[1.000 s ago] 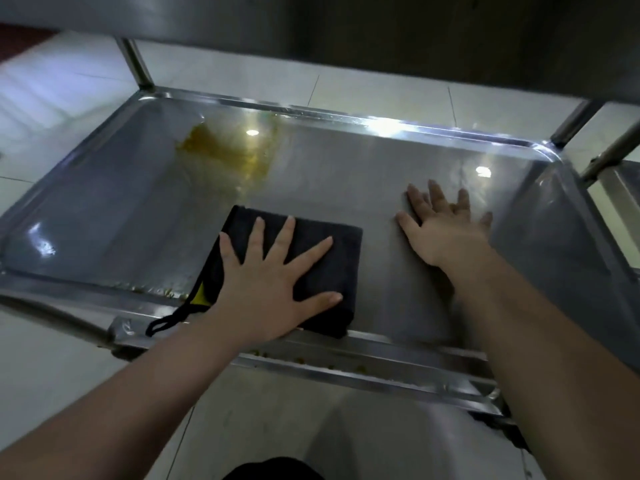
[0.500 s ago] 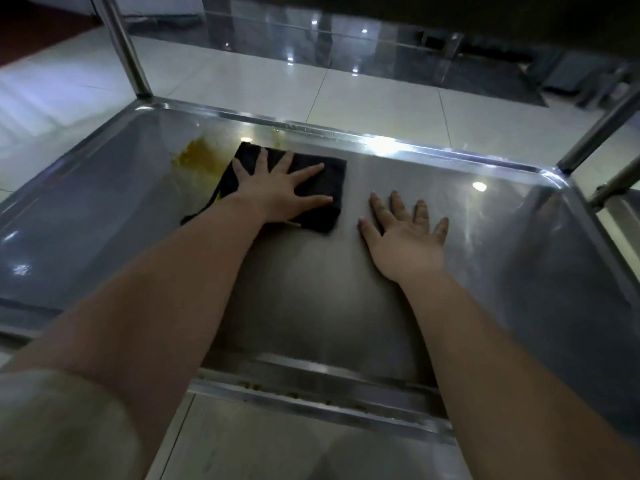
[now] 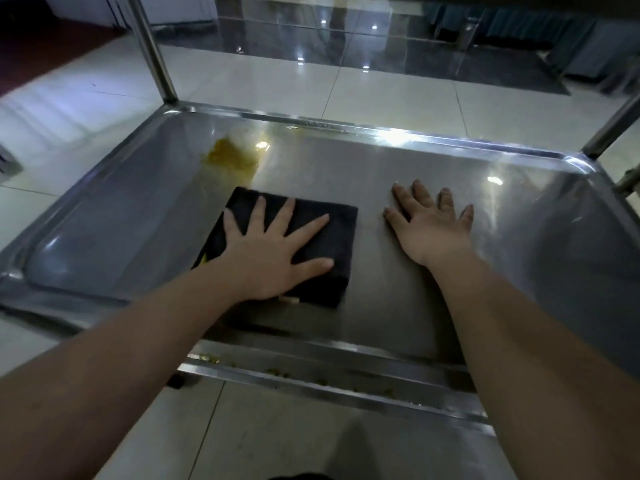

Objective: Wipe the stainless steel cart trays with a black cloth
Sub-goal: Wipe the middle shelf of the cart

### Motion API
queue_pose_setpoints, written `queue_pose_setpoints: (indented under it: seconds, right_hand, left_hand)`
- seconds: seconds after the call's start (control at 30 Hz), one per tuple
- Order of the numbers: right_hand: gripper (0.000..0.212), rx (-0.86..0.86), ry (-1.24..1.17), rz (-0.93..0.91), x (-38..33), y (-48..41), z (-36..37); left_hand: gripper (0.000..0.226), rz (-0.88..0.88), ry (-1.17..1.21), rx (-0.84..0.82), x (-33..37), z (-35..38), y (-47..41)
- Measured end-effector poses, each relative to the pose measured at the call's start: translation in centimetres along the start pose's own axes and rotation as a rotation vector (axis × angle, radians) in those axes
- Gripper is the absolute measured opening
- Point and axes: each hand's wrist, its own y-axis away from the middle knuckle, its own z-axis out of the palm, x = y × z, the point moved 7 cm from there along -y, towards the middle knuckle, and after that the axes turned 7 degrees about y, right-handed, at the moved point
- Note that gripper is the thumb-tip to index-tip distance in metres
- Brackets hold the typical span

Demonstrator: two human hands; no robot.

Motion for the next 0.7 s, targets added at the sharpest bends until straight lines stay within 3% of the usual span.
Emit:
queue_pose_setpoints:
  seconds: [0.17,0.5,0.7]
  right_hand:
    - [0.061,-0.022,0.004,-0.004,-0.1,0.2,0.1]
    - [0.061,-0.014,0.007,0.013,0.0,-0.1,0.4]
    - [0.06,-0.017,-0.001,0.031,-0.1,0.2,0.1]
  left_hand:
    - [0.079,-0.097,-0.007,0.081,-3.4,0.8,7.0]
    - [0.073,-0.145,0.021,0.083,-6.6,-4.5,-9.3]
    - [0.074,-0.151,0.015,0.093,-6.3,-5.2,-10.3]
